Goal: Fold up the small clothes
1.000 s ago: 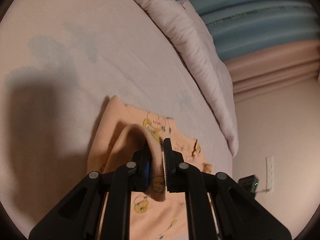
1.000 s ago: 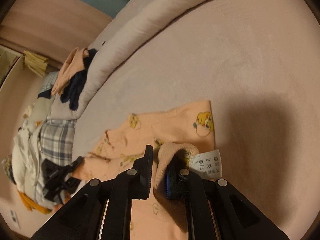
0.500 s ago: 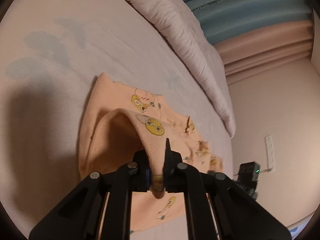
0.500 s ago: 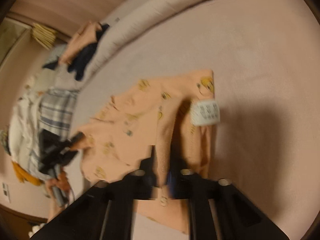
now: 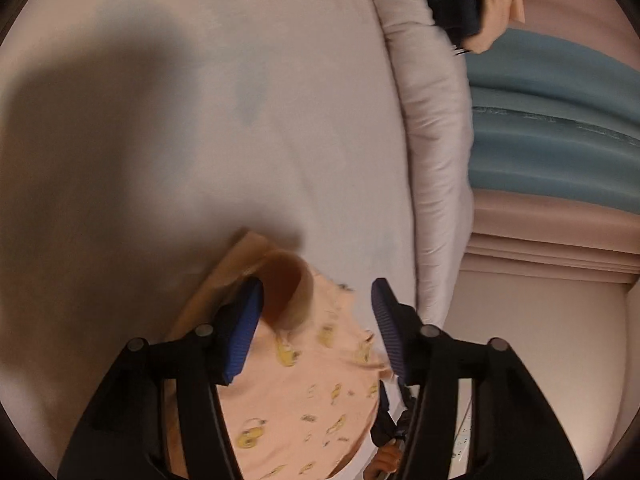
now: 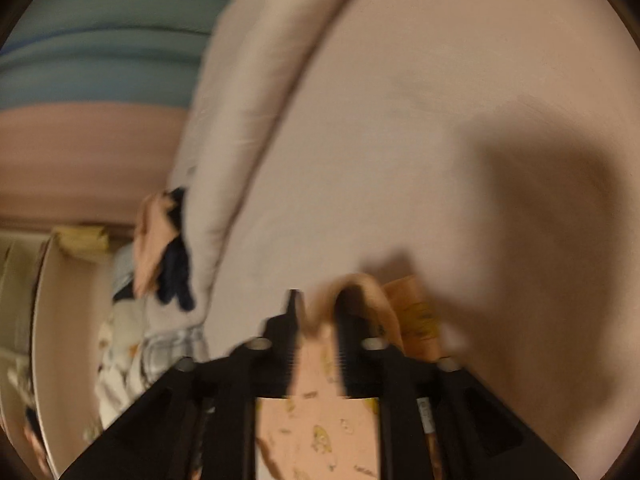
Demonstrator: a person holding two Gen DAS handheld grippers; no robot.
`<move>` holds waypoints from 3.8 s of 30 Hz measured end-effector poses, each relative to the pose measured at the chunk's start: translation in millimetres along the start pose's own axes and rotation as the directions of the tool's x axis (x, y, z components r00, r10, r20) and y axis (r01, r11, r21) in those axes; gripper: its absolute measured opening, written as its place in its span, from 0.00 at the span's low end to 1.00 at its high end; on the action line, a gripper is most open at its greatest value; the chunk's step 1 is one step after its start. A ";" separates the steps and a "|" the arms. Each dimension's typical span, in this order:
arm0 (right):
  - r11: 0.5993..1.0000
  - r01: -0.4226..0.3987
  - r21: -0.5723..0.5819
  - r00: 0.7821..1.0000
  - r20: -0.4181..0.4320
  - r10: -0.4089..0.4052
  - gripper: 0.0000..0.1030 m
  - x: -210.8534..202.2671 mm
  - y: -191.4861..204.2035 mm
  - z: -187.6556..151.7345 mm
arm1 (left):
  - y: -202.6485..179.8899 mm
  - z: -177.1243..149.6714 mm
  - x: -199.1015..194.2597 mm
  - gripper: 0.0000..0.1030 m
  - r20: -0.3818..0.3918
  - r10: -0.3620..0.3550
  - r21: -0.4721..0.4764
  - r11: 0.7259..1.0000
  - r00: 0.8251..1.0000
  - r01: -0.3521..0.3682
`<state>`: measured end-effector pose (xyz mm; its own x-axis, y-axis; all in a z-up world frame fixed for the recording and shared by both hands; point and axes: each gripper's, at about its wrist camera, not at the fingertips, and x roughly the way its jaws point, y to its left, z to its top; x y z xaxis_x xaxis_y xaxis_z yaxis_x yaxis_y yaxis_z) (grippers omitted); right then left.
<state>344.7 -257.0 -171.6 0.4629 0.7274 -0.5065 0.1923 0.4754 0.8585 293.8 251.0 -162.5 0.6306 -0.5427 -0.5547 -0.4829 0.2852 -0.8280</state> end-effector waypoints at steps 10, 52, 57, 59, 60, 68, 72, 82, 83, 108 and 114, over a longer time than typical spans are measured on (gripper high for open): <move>0.965 -0.015 -0.261 0.996 0.081 0.037 0.46 -46.0 20.8 -25.1 | -6.8 -15.0 -50.3 0.52 0.014 -0.054 0.206 0.977 0.998 0.050; 0.677 0.229 -0.700 0.930 -0.049 -0.365 0.38 -61.0 -3.8 -169.1 | 51.4 -129.1 -75.9 0.50 -0.125 0.056 0.462 0.887 0.991 0.009; 0.698 0.179 -0.693 0.950 -0.062 -0.305 0.43 -70.0 -1.4 -189.2 | 54.9 -149.5 -94.7 0.55 -0.078 0.080 0.472 0.881 0.994 -0.034; 0.714 0.154 -0.683 0.954 -0.085 -0.287 0.45 -72.6 -2.9 -195.0 | 58.9 -158.0 -102.5 0.58 -0.059 0.080 0.460 0.887 0.995 -0.044; 0.722 0.146 -0.676 0.953 -0.099 -0.285 0.46 -72.1 -3.5 -197.8 | 60.1 -163.4 -105.5 0.58 -0.049 0.077 0.459 0.887 0.996 -0.046; 0.735 0.119 -0.668 0.951 -0.136 -0.278 0.47 -68.9 6.6 -217.2 | 69.9 -201.3 -123.3 0.63 -0.019 0.060 0.466 0.884 0.998 -0.044; 0.723 0.103 -0.683 0.953 -0.141 -0.269 0.49 -73.7 10.0 -225.2 | 73.7 -214.7 -134.8 0.63 -0.005 0.056 0.481 0.875 0.998 -0.047; 0.713 0.073 -0.697 0.954 -0.159 -0.253 0.52 -71.7 17.3 -237.4 | 76.6 -225.3 -145.6 0.64 0.015 0.040 0.493 0.869 0.999 -0.043; 0.711 0.072 -0.699 0.954 -0.159 -0.253 0.52 -71.0 18.3 -238.5 | 76.7 -225.5 -145.5 0.64 0.013 0.038 0.493 0.869 0.999 -0.040; 0.762 0.094 -0.641 0.963 -0.137 -0.234 0.72 -66.6 18.3 -225.3 | 70.7 -201.7 -129.3 0.78 0.019 0.045 0.476 0.878 0.999 -0.049; 0.764 0.094 -0.639 0.961 -0.142 -0.236 0.72 -61.6 17.7 -218.9 | 75.2 -189.1 -120.5 0.78 0.017 0.059 0.454 0.889 0.998 -0.060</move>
<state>130.2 -185.0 -142.8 0.2769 0.6569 -0.7013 -0.3624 0.7473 0.5570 66.6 188.4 -142.4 0.6114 -0.5117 -0.6036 -0.1910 0.6447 -0.7401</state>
